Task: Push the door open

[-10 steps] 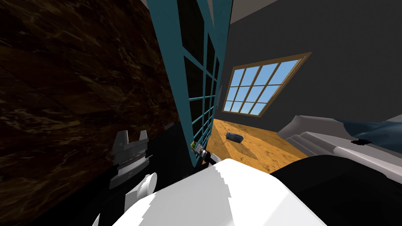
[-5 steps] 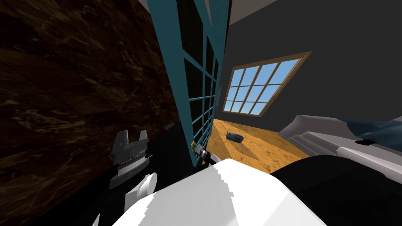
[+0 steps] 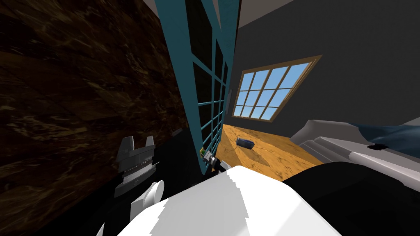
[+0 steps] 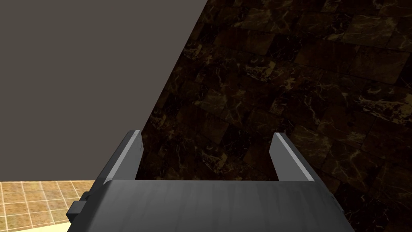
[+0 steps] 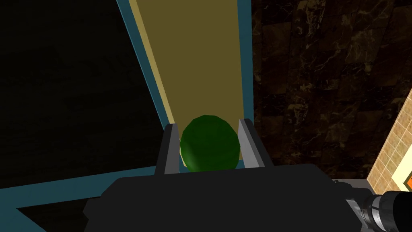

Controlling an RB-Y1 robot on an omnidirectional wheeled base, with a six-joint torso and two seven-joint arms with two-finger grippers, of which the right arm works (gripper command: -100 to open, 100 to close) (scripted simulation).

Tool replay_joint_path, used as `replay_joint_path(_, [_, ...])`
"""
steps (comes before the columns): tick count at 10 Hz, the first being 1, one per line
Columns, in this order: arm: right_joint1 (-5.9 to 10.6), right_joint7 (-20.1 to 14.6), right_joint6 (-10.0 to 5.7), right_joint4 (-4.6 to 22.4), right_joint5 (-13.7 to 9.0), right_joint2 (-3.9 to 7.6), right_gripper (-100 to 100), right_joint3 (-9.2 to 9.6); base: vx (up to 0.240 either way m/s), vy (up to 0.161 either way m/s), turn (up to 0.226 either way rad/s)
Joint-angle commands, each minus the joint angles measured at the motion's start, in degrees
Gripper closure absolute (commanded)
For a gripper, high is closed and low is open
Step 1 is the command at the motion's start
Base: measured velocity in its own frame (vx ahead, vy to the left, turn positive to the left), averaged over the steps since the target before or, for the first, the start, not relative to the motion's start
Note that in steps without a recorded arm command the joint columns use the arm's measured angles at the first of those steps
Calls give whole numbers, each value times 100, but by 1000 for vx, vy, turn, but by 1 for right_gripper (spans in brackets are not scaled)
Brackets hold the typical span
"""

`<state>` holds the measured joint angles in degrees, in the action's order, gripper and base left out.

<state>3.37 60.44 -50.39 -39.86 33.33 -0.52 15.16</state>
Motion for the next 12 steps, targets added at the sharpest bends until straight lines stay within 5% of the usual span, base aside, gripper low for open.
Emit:
replay_joint_path(1, [23,-286,0,-33,-75,42,100,14,28,29,-20])
replay_joint_path(12, [104,-1833,13,33,-508,203,100,227,24,32,-21])
